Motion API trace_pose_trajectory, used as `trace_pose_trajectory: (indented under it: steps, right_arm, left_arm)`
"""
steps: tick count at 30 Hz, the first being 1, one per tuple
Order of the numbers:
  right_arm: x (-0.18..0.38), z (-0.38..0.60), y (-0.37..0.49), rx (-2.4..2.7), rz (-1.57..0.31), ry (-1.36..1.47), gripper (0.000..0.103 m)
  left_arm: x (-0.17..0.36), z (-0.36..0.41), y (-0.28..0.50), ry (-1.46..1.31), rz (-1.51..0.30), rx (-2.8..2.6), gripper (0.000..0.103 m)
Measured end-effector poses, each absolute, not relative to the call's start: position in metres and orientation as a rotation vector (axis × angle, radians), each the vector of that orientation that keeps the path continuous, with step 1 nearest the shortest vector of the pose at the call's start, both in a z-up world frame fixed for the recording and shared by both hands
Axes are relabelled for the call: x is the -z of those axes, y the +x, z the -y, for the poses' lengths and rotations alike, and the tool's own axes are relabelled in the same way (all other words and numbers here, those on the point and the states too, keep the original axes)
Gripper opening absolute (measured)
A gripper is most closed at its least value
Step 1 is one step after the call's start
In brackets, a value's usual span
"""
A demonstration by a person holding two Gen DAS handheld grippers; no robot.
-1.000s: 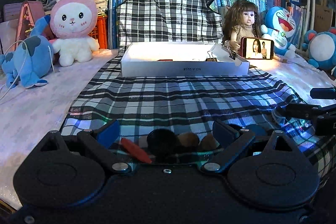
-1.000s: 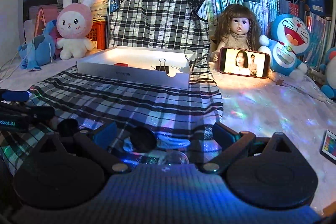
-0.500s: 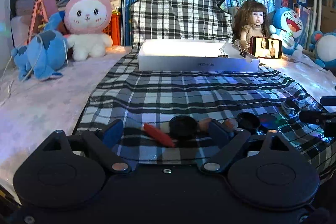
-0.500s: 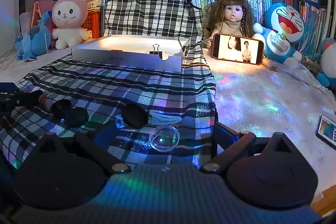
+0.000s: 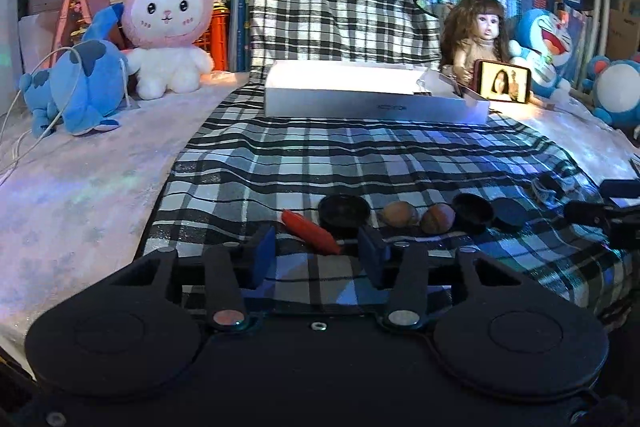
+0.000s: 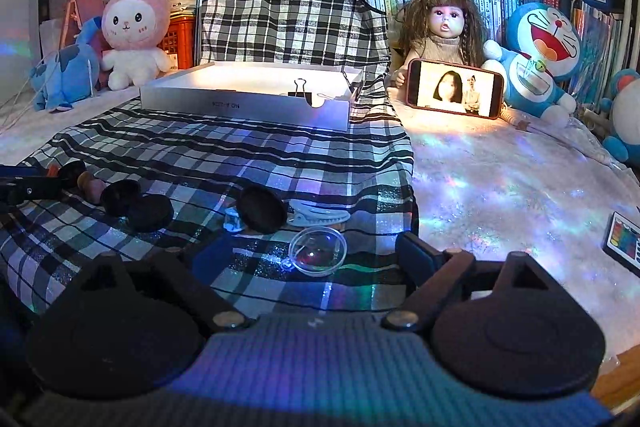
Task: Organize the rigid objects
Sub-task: 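Grasp the clear plastic dome with the right tool while the left tool grasps another red crayon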
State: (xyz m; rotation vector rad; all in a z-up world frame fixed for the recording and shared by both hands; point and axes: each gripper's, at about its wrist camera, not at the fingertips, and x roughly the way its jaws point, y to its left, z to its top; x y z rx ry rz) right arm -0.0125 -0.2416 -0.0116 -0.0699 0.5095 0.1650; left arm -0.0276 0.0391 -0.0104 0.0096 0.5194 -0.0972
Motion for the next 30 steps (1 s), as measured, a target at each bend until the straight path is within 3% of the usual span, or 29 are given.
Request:
trace_pose_trajectory:
  steps: [5, 10, 15, 21, 30]
  right_arm:
    - [0.012, 0.24, -0.012, -0.127, -0.503, -0.076, 0.082]
    - [0.011, 0.24, -0.013, -0.113, -0.498, -0.071, 0.072]
    - [0.013, 0.237, -0.015, -0.125, -0.502, -0.08, 0.062]
    - [0.013, 0.236, -0.015, -0.13, -0.501, -0.079, 0.06]
    - [0.014, 0.235, -0.015, -0.138, -0.501, -0.088, 0.056]
  left_arm:
    - [0.011, -0.031, -0.035, 0.038, -0.521, 0.156, 0.028]
    - [0.013, -0.015, -0.036, 0.092, -0.509, 0.21, 0.025]
    - [0.014, -0.002, -0.041, 0.14, -0.486, 0.242, 0.025]
    - [0.013, -0.005, -0.045, 0.206, -0.42, 0.144, 0.027]
    - [0.016, -0.025, -0.04, 0.24, -0.41, 0.097, 0.04]
